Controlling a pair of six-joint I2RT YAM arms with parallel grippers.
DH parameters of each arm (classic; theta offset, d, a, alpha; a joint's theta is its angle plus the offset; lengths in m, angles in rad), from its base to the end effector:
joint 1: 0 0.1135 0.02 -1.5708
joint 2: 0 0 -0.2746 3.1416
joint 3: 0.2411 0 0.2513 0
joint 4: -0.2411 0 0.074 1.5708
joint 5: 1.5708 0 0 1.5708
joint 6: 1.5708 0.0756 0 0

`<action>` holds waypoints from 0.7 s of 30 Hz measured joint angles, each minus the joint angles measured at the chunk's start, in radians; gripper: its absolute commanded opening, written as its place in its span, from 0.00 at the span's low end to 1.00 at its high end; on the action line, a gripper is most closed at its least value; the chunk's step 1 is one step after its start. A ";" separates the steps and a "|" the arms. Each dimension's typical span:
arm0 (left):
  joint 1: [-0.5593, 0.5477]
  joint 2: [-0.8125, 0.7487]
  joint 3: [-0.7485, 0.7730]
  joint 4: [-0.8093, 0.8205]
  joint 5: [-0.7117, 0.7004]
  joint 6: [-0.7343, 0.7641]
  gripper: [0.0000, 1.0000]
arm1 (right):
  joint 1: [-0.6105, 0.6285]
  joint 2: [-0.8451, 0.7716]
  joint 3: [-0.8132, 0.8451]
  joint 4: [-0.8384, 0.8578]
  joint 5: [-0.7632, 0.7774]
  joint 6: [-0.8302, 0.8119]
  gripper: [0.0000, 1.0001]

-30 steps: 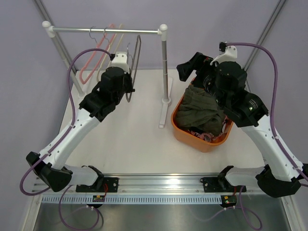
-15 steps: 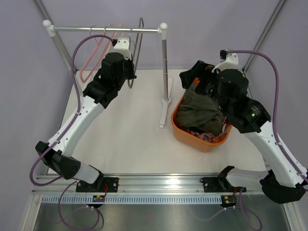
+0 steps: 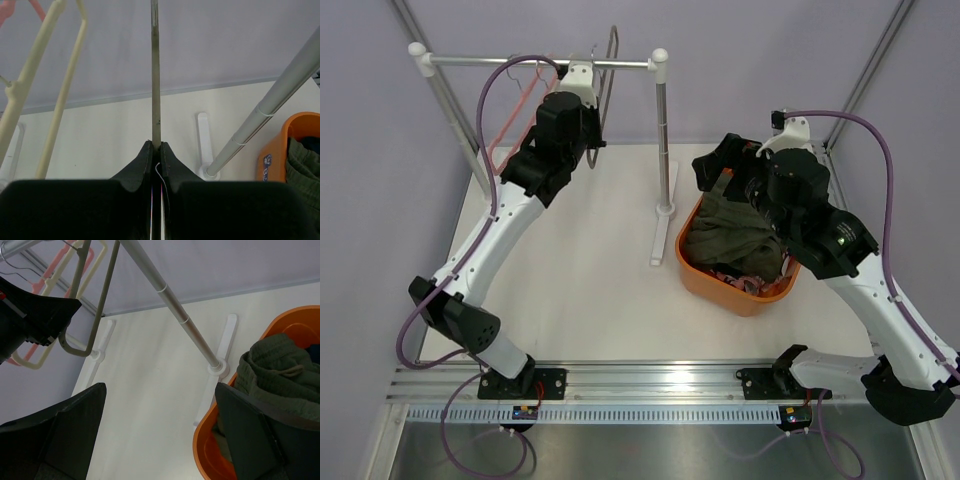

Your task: Remove the shorts from the hanger

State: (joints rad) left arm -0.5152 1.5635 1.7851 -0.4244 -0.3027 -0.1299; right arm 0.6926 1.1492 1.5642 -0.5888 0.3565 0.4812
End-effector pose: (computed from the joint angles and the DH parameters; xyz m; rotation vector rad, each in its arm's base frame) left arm 0.3470 -0.1706 0.4708 0.1218 1.7643 -0.1997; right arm 0.2088 0.1390 0.4923 0.0785 1.7638 0.5499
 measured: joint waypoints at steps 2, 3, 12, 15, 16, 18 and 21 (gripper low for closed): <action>0.010 0.017 0.011 -0.003 0.000 0.000 0.00 | 0.000 0.000 -0.003 0.000 0.000 0.000 0.99; 0.013 0.023 0.013 -0.004 0.000 -0.001 0.00 | 0.000 0.000 -0.004 0.000 -0.001 0.000 1.00; 0.016 0.026 -0.014 -0.011 0.000 -0.004 0.11 | 0.000 0.000 -0.010 0.000 -0.004 0.000 0.99; 0.016 0.016 -0.036 -0.008 0.002 -0.006 0.16 | 0.000 0.000 -0.012 0.000 -0.008 0.001 1.00; 0.016 0.013 -0.041 -0.008 0.003 -0.008 0.18 | 0.000 0.000 -0.013 0.000 -0.008 0.001 0.99; 0.016 0.002 -0.050 -0.008 0.003 -0.009 0.20 | 0.000 0.000 -0.014 0.000 -0.009 0.001 0.99; 0.016 -0.024 -0.063 -0.009 0.003 -0.010 0.29 | 0.000 0.000 -0.014 0.000 -0.009 0.001 0.99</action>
State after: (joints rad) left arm -0.4995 1.5398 1.7222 -0.4335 -0.2996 -0.1398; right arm 0.6926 1.1492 1.5497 -0.5884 0.3473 0.4824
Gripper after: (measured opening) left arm 0.243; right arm 0.993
